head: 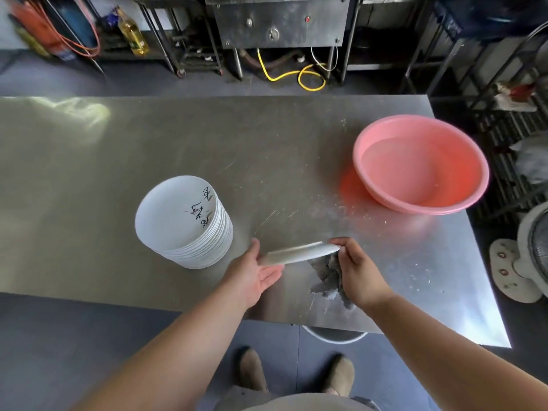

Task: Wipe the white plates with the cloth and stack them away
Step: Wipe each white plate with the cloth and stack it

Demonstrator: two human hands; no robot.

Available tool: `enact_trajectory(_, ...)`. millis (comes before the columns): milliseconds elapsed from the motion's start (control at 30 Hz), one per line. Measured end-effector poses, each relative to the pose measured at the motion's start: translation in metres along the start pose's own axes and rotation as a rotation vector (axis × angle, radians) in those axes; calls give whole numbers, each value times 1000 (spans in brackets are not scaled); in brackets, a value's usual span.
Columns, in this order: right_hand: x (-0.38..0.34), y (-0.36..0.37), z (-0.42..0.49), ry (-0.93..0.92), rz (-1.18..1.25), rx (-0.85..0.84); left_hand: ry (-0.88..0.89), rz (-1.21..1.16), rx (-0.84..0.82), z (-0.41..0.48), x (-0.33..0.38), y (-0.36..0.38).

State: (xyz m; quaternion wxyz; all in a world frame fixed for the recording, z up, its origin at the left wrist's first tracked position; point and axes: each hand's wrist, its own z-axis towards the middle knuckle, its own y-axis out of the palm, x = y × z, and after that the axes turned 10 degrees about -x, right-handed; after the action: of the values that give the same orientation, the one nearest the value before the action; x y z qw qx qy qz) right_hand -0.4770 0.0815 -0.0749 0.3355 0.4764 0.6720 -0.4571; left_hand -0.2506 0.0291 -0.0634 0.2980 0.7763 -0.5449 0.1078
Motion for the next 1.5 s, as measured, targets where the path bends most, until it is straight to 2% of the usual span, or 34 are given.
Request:
enact_trajectory(100, -26, -9, -18, -120, 259, -44, 118, -118, -119, -24, 16, 10)
enact_trajectory(233, -54, -36, -27, -152, 36, 151, 214, -56, -327, -70, 44, 22)
enact_trajectory(333, -89, -55, -34, -202, 1, 391, 247, -55, -381, -97, 60, 31)
enact_trajectory(400, -114, -60, -44, -325, -50, 465, 288, -59, -408, -112, 65, 39)
enact_trajectory(467, -139, -54, -57, -572, -189, 370, 339, -36, -443, -125, 68, 49)
enact_trajectory(533, -153, -37, -72, -742, -526, 186, 381, -38, -493, -136, 70, 58)
enact_trajectory(600, -155, -21, -81, -777, -904, 93, 407, -44, -540, -147, 73, 66)
enact_trajectory(700, -166, -16, -79, -759, -1120, 85, 446, -28, -592, -161, 76, 74)
enact_trajectory(800, -190, -31, -67, -753, -1134, 112, 462, -3, -639, -171, 79, 77)
enact_trajectory(967, -194, -49, -75, -616, -1118, 195, 562, -54, -657, -183, 94, 81)
enact_trajectory(1033, -184, -40, -88, -653, -1125, 204, 578, -80, -656, -184, 96, 83)
enact_trajectory(1200, -196, -31, -94, -850, -1152, 60, 543, -70, -683, -189, 84, 90)
enact_trajectory(1400, -235, -66, -76, -736, -1040, 196, 582, 107, -746, -208, 93, 90)
enact_trajectory(1500, -236, -65, -82, -815, -1020, 165, 601, 209, -756, -214, 98, 92)
